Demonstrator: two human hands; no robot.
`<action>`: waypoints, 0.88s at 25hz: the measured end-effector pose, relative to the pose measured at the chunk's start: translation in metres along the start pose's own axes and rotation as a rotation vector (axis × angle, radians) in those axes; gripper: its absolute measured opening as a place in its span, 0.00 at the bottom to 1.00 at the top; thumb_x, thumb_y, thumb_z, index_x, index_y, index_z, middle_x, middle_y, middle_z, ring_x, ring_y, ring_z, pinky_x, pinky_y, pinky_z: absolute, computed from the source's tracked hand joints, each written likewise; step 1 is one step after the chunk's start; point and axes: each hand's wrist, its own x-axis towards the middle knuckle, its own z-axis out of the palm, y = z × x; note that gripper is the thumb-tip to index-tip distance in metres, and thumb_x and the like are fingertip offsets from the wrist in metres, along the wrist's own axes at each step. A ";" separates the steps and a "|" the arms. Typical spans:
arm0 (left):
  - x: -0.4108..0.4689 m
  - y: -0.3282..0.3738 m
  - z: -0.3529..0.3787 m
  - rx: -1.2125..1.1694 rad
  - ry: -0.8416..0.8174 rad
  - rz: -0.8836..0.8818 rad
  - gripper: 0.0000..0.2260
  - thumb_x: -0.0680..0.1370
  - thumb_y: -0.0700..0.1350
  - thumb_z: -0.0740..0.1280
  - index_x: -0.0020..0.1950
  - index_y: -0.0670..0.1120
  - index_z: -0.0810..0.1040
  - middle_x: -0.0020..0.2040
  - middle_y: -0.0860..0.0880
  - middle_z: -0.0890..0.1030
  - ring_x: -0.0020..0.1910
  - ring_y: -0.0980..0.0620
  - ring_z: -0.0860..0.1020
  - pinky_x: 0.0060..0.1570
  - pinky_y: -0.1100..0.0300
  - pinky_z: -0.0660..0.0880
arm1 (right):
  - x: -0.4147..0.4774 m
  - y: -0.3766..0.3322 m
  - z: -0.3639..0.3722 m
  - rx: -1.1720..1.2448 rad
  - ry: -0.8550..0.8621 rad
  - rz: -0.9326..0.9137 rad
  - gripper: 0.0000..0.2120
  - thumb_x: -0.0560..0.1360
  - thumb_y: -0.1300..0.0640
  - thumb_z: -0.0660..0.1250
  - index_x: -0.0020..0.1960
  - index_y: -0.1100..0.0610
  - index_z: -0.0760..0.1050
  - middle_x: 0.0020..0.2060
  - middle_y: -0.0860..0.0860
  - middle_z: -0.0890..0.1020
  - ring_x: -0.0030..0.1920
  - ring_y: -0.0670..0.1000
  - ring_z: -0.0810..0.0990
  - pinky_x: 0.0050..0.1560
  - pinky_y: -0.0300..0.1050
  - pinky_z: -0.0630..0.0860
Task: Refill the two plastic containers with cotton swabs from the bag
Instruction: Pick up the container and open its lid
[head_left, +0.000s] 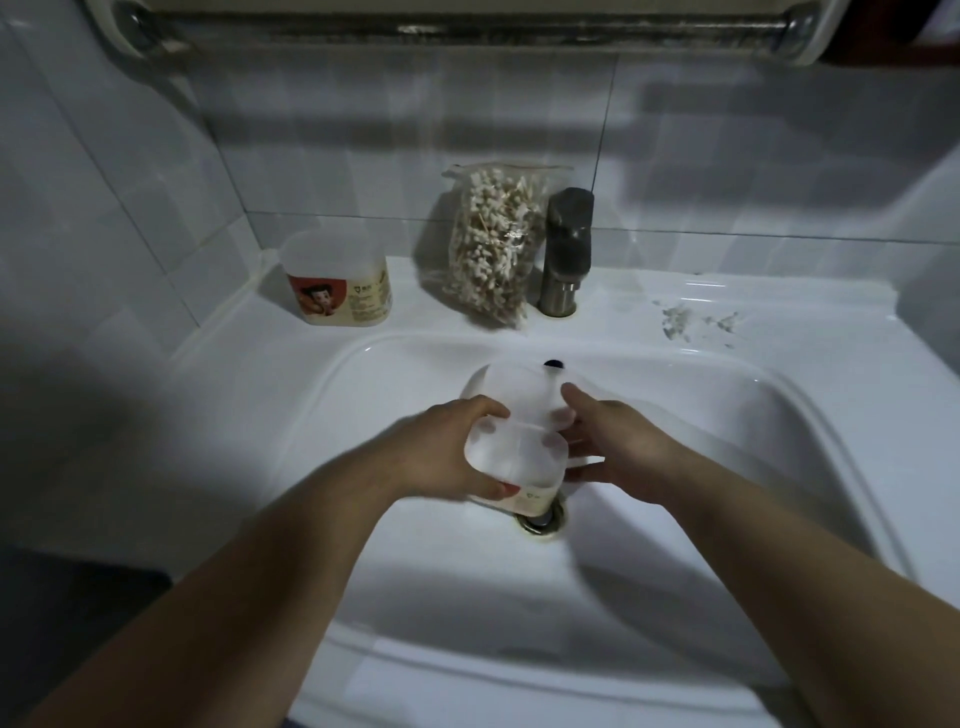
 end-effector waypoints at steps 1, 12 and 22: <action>0.002 -0.002 0.001 0.030 0.008 -0.011 0.41 0.61 0.67 0.79 0.70 0.67 0.65 0.65 0.63 0.74 0.60 0.58 0.76 0.59 0.52 0.78 | 0.002 0.001 0.001 -0.024 -0.012 -0.001 0.21 0.82 0.42 0.63 0.56 0.61 0.80 0.48 0.57 0.85 0.52 0.61 0.85 0.60 0.62 0.80; -0.002 -0.001 -0.002 -0.124 -0.044 -0.028 0.46 0.64 0.62 0.81 0.77 0.62 0.62 0.69 0.56 0.70 0.67 0.55 0.72 0.63 0.52 0.78 | 0.004 0.006 -0.002 -0.276 0.082 -0.022 0.16 0.79 0.47 0.66 0.54 0.60 0.79 0.50 0.56 0.83 0.49 0.57 0.84 0.47 0.53 0.84; -0.009 0.003 -0.018 -0.118 0.455 -0.049 0.23 0.78 0.57 0.70 0.73 0.60 0.71 0.69 0.57 0.74 0.61 0.61 0.75 0.56 0.66 0.71 | -0.021 -0.020 0.010 -0.498 0.456 -0.576 0.23 0.80 0.45 0.66 0.72 0.51 0.72 0.63 0.48 0.80 0.57 0.48 0.81 0.60 0.45 0.76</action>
